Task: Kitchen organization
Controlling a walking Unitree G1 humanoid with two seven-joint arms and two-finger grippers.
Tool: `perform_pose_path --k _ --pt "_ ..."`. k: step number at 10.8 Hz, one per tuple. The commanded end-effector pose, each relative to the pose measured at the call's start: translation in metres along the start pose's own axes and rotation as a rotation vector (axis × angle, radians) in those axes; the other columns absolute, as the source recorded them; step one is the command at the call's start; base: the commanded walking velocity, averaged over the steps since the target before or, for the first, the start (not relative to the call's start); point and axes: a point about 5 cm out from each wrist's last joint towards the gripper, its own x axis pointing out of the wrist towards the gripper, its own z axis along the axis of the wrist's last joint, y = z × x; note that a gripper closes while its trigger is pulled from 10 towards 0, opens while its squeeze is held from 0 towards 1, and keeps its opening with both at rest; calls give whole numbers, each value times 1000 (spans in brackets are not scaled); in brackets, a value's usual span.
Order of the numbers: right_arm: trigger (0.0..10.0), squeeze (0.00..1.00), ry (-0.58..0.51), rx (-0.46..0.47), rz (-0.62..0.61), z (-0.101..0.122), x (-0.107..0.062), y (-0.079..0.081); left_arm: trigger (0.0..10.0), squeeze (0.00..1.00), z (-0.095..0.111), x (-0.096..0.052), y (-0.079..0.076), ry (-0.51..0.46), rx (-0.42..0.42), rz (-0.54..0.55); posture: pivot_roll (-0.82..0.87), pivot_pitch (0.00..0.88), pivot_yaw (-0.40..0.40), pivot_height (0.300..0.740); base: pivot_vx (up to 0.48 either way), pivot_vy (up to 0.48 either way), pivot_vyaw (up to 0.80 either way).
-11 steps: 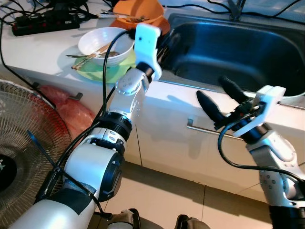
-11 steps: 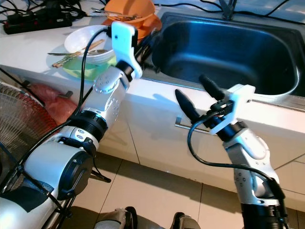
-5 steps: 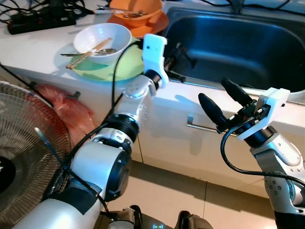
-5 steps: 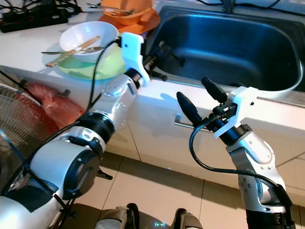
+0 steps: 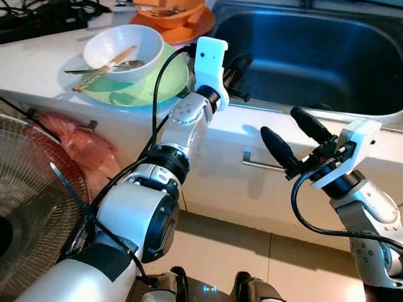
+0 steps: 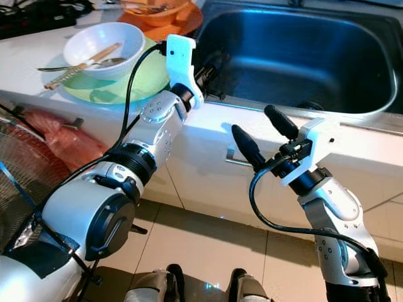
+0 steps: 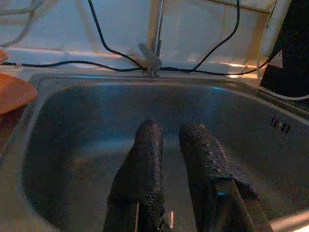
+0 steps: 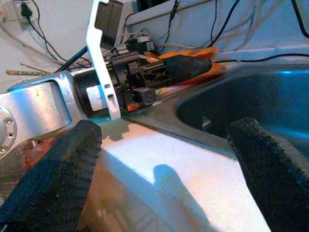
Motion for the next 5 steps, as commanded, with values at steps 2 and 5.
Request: perform_pose_path --k 2,5 --pt "10000 0 3 6 8 1 0 4 10000 1000 5 3 -1 -7 14 5 -121 254 70 740 0 0 0" --pt "10000 0 0 7 13 0 3 3 10000 0 10 2 1 -56 70 26 -104 247 67 740 0 0 0"
